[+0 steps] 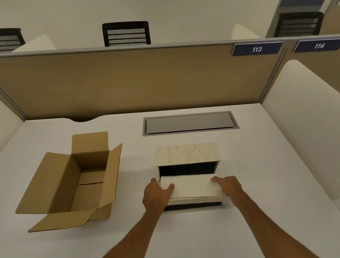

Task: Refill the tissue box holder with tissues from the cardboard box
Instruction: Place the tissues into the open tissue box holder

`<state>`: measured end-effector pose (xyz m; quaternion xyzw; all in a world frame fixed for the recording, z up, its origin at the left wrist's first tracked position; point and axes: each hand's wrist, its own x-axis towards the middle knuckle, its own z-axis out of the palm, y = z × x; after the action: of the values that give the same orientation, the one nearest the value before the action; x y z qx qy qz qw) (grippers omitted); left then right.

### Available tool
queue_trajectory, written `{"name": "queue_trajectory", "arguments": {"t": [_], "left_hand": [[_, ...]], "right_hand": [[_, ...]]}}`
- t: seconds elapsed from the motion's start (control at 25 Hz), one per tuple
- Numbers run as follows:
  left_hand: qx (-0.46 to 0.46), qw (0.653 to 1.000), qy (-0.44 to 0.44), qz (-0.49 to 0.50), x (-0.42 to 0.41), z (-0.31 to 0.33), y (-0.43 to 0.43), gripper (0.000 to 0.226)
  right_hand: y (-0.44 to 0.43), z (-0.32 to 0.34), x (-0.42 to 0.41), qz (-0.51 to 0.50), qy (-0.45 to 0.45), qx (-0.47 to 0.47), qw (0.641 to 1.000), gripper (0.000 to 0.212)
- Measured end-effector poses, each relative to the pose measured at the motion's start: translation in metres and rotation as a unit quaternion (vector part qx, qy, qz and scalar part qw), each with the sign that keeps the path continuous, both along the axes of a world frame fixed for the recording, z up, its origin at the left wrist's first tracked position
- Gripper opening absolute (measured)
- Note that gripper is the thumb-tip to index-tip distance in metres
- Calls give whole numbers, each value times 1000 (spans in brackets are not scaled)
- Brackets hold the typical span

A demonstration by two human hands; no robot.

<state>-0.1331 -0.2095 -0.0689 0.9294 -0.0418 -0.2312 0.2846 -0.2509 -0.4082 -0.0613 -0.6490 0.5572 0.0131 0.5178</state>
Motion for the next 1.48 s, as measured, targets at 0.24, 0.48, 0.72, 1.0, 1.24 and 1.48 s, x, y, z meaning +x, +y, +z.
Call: {"name": "queue_trajectory", "arguments": {"t": [0.24, 0.48, 0.72, 1.0, 1.24, 1.48], "left_hand": [[34, 895, -358, -266, -15, -9, -2, 76], [75, 839, -301, -447, 1, 5, -19, 112], [200, 833, -182, -483, 27, 4, -31, 120], [221, 820, -157, -503, 31, -9, -32, 104], [203, 827, -154, -501, 31, -10, -29, 101], [191, 838, -155, -488, 28, -15, -26, 103]], "right_hand": [[10, 18, 7, 252, -1, -293, 922, 66], [14, 22, 24, 543, 118, -336, 761, 112], [3, 3, 29, 623, 177, -337, 683, 141], [-6, -9, 26, 630, 157, -379, 659, 123], [-12, -18, 29, 631, 127, -378, 665, 106], [-13, -24, 28, 634, 130, -380, 661, 108]]}}
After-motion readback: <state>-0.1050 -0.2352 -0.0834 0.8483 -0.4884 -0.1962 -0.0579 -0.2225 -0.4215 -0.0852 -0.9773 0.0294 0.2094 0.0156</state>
